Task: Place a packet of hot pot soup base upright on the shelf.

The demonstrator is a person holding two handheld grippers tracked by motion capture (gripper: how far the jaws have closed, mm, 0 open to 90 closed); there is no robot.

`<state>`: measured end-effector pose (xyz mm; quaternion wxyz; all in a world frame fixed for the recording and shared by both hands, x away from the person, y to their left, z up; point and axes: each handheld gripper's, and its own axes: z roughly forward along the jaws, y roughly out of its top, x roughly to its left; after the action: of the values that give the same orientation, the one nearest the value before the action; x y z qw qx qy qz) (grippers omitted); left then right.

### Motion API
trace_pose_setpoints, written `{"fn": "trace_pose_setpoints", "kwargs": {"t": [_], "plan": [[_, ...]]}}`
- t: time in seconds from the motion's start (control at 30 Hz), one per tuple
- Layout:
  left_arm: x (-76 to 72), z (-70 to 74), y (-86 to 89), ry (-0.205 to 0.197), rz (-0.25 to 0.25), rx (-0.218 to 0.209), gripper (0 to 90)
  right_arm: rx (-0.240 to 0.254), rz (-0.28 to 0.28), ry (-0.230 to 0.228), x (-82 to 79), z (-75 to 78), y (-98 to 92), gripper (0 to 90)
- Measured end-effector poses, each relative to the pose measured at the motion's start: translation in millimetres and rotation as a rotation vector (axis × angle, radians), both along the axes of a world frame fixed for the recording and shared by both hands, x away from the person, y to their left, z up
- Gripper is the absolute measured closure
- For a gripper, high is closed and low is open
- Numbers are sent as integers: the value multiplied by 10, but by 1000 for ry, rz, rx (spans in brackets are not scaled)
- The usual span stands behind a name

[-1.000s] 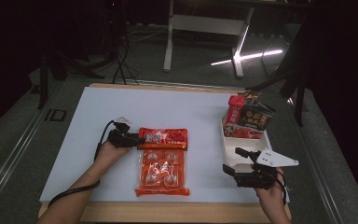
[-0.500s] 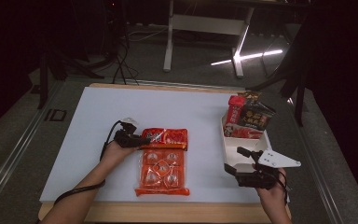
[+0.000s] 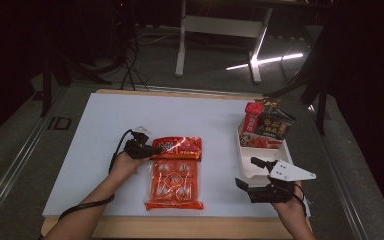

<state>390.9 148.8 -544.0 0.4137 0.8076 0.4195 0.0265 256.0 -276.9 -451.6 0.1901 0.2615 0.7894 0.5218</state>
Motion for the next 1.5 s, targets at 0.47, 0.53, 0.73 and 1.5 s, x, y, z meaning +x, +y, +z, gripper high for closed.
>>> {"fn": "trace_pose_setpoints", "kwargs": {"t": [0.47,0.53,0.73,1.5], "plan": [[-66,132,17,-39,-7,1,894,-12,9,-49,48,137,49,174],[-76,164,24,-40,-5,-8,894,-9,11,-51,60,147,58,168],[-117,283,32,-62,-12,-20,895,-24,12,-18,104,190,144,135],[-301,692,-39,-150,-43,-59,897,-38,-2,12,190,186,387,140]]}}
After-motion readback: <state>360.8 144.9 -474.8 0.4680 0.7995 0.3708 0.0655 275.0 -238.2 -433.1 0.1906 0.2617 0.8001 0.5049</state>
